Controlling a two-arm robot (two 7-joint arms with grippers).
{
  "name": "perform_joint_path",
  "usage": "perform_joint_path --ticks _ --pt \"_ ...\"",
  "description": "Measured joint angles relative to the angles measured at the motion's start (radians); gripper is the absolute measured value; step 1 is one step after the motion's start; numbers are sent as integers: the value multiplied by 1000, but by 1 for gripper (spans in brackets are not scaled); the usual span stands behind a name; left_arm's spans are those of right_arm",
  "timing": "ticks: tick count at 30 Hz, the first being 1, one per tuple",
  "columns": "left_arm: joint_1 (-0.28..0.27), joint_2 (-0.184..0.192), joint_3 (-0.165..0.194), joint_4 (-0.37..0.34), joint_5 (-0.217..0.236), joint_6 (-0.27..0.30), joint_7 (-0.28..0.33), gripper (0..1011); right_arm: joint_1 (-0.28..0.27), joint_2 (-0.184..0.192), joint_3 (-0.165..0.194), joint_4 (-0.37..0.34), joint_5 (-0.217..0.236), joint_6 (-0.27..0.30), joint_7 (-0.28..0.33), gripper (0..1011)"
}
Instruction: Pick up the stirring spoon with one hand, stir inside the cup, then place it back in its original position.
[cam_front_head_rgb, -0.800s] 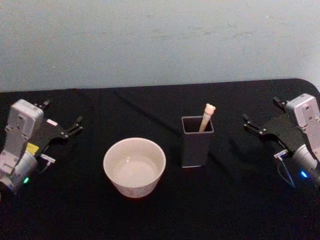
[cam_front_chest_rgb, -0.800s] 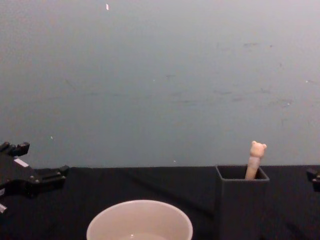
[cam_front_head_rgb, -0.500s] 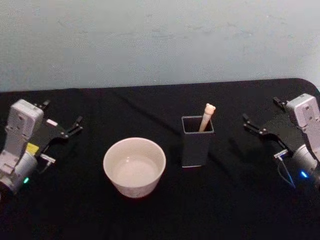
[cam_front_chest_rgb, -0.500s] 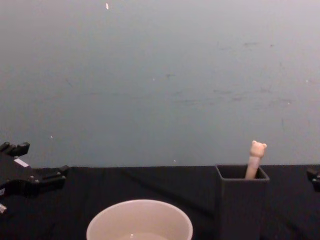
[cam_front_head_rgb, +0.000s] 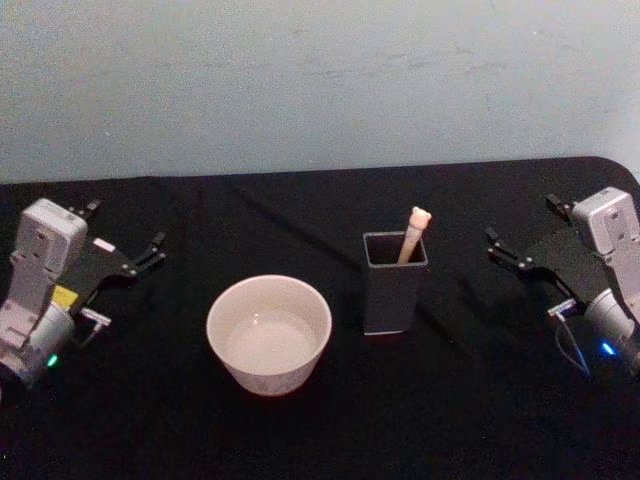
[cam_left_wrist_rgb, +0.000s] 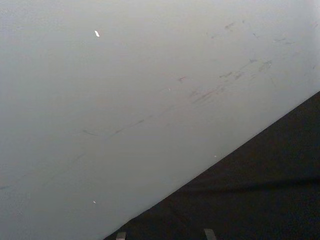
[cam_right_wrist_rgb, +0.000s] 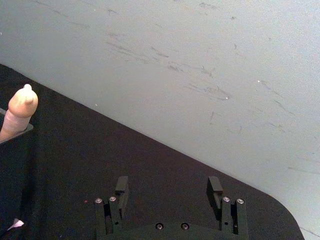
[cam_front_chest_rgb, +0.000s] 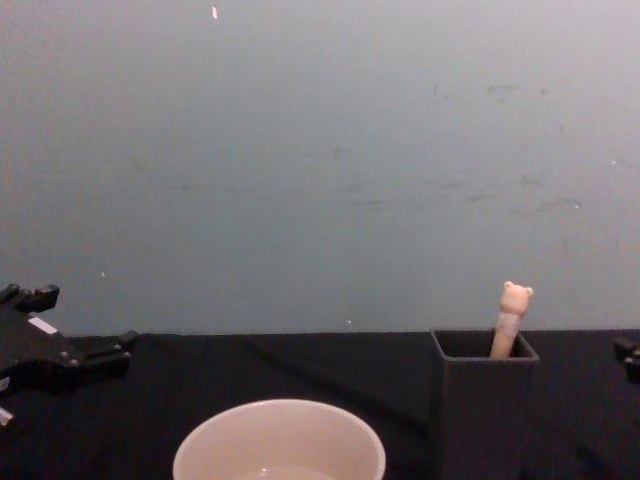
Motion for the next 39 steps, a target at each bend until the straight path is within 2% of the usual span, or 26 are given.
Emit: perform_joint_path --ticks 28,32,37,39 --pt "0 0 0 0 0 0 0 1001 0 0 0 0 0 0 0 1002" --pt "0 0 0 0 0 0 0 1001 -2 1 13 -4 2 1 26 1002" --pt "0 0 0 0 0 0 0 1001 -17 14 39 -26 44 7 83 1002" --pt "0 0 0 0 0 0 0 1001 -30 28 59 -46 94 18 135 1002"
